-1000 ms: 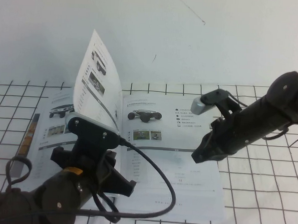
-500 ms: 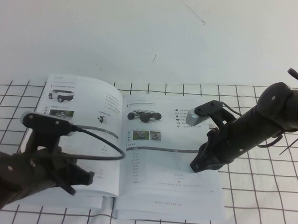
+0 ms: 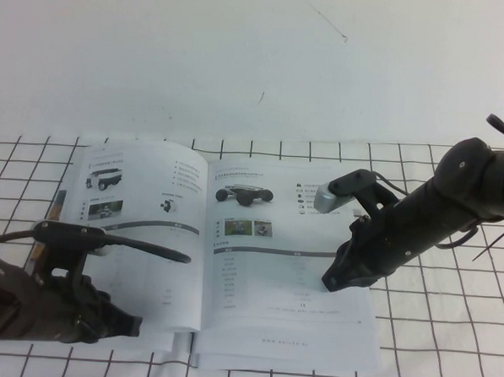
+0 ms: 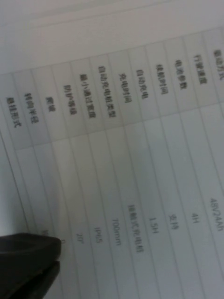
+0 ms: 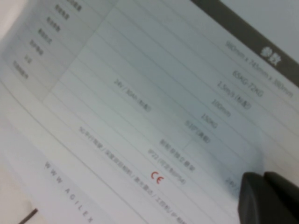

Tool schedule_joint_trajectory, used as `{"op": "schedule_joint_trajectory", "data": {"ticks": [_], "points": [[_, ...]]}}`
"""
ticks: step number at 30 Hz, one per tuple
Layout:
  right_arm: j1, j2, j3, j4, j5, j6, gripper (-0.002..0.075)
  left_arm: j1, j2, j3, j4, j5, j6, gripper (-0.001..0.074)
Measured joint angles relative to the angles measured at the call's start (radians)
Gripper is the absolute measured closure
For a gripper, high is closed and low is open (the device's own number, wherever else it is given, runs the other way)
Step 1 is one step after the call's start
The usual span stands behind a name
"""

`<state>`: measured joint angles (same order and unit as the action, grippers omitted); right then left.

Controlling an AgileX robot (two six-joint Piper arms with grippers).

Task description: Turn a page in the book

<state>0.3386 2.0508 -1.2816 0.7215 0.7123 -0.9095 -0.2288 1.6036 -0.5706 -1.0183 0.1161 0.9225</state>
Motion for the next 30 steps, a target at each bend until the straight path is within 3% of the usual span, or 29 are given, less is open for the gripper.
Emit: {"op": "schedule_joint_trajectory", "data": {"ticks": [6,14,18,25,30], "points": [[0.005,-0.098,0.005,-0.011,0.027,0.015,0.0725,0.0,-0.09,0.0,0.009,0.064,0.0,0.0737],[0.005,-0.372,0.005,-0.024,0.058,0.045,0.0725,0.0,-0.37,0.002,0.012,0.177,0.0,0.0737],[0.007,-0.522,0.005,-0.15,0.085,0.148,0.0725,0.0,-0.516,0.002,0.03,0.307,-0.002,0.0737],[0.007,-0.796,0.005,-0.567,0.189,0.464,0.0725,0.0,-0.762,0.007,0.106,0.565,-0.136,0.0737],[0.007,-1.012,0.022,-0.691,0.252,0.569,0.0725,0.0,-0.921,0.007,0.14,0.685,-0.231,0.0737]]}}
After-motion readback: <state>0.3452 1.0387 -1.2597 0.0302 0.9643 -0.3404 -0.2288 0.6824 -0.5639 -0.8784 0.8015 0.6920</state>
